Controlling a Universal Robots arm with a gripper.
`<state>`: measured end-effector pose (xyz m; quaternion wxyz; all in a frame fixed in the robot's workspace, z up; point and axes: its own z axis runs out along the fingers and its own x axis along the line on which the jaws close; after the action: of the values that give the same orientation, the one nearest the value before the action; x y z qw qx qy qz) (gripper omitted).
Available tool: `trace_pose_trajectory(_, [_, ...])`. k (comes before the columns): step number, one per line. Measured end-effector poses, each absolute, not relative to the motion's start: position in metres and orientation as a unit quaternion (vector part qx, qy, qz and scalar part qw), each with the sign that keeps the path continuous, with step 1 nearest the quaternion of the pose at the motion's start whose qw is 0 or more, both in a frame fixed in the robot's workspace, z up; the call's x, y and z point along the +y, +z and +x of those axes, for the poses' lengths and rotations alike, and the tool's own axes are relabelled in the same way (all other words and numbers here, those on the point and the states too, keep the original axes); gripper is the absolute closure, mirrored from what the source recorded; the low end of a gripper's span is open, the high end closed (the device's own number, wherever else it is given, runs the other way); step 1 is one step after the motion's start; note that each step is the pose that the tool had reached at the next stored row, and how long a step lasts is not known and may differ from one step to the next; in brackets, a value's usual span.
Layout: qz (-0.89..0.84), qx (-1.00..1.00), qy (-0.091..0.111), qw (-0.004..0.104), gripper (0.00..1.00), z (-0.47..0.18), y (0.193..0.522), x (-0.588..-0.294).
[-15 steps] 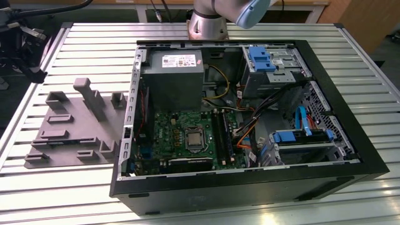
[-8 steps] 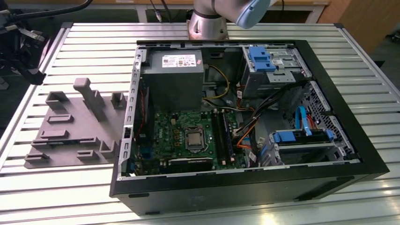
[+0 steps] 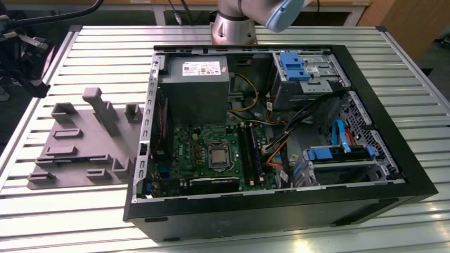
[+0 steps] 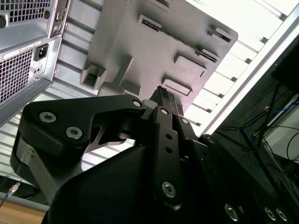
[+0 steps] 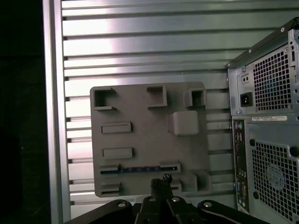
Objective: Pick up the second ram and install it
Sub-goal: 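Reach for the second ram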
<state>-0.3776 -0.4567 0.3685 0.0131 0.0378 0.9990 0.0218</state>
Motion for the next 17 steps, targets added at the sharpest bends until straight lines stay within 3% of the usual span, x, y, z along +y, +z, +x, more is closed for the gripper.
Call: trace_pose_trajectory(17, [0.038,0.999,0.022,0.013,0.89,-0.3841,0.3599,-0.4605])
